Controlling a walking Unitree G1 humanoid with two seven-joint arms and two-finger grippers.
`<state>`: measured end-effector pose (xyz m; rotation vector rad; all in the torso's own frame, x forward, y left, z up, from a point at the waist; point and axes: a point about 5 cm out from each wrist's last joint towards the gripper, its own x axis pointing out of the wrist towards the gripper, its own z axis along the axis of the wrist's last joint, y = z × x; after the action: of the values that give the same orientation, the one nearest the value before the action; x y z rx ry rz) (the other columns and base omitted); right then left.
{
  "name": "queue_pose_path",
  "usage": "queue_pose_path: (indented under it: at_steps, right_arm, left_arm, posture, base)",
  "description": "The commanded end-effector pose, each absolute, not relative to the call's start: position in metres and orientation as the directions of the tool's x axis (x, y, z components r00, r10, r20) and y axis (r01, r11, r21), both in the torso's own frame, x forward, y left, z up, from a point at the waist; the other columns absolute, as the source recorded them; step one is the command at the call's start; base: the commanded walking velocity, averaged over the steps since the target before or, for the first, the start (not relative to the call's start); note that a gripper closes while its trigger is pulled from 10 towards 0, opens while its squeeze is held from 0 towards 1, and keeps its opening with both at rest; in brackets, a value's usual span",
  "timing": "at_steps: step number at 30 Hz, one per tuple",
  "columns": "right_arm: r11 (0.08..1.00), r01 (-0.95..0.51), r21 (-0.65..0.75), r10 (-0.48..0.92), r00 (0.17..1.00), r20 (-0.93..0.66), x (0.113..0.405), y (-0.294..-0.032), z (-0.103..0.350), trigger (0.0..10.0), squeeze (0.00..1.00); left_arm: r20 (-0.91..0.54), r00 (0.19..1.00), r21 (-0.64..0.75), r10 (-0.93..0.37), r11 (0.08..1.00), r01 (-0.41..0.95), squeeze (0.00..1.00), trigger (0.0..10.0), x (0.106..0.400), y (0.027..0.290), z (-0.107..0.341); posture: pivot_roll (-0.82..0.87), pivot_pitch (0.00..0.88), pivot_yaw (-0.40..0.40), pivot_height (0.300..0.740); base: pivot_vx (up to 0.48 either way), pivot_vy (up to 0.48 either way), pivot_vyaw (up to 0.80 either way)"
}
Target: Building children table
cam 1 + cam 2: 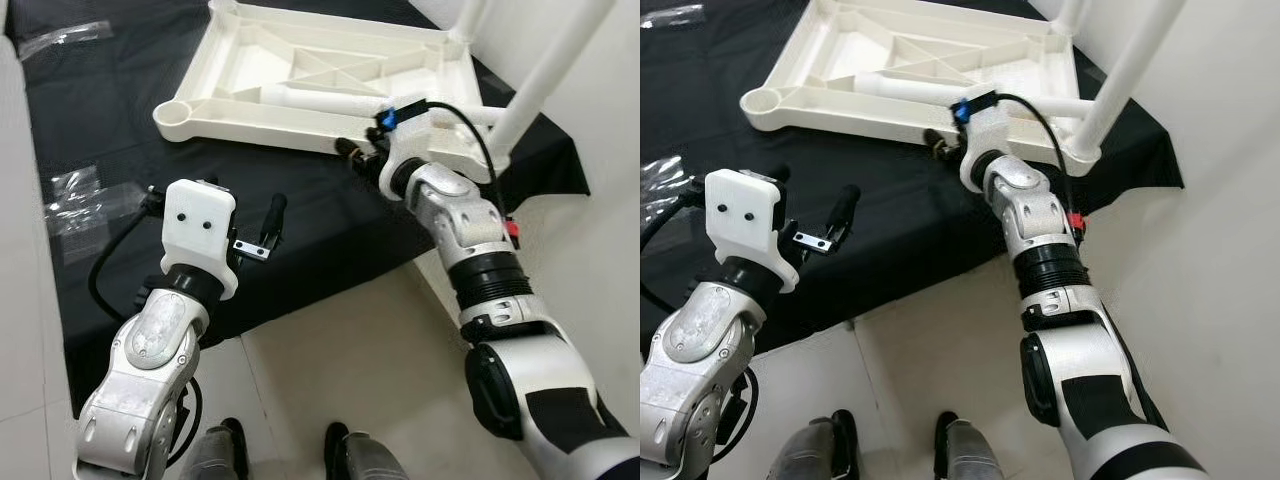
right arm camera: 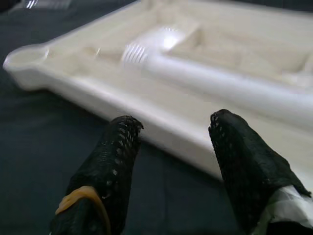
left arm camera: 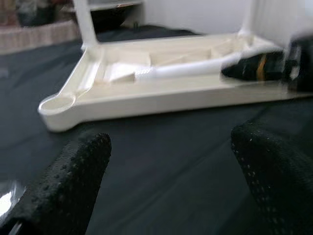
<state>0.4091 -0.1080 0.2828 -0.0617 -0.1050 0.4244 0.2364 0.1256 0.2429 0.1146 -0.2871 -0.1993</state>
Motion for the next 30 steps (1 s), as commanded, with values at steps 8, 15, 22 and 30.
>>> queue_pose_path:
  at_steps: [8,15,22,30]
  right_arm:
    - [0.902,-0.428,-0.049,0.42,0.849,0.322,0.383,-0.092,0.3,10.0,0.0]
    - [0.918,-0.387,-0.088,0.393,0.849,0.353,0.367,-0.096,0.295,10.0,0.0]
    - [0.925,-0.366,-0.099,0.377,0.863,0.337,0.36,-0.108,0.284,10.0,0.0]
    - [0.931,-0.35,-0.103,0.364,0.868,0.338,0.355,-0.11,0.283,10.0,0.0]
  left_arm:
    - [0.268,0.948,0.101,-0.171,0.984,0.149,0.0,10.0,0.233,0.122,0.242]
    - [0.306,0.939,0.114,-0.157,0.985,0.128,0.0,10.0,0.24,0.121,0.249]
    - [0.331,0.933,0.124,-0.145,0.986,0.109,0.0,10.0,0.245,0.121,0.253]
    - [0.347,0.928,0.136,-0.137,0.986,0.095,0.0,10.0,0.248,0.122,0.257]
  posture:
    - [0.04,0.271,-0.14,0.74]
    - [0.04,0.23,-0.13,0.74]
    - [0.03,0.192,-0.128,0.74]
    - [0.04,0.171,-0.13,0.74]
  base:
    - [0.0,0.0,0.0]
    - [0.0,0.0,0.69]
    - [0.305,0.0,0.23]
    - [0.408,0.0,0.0]
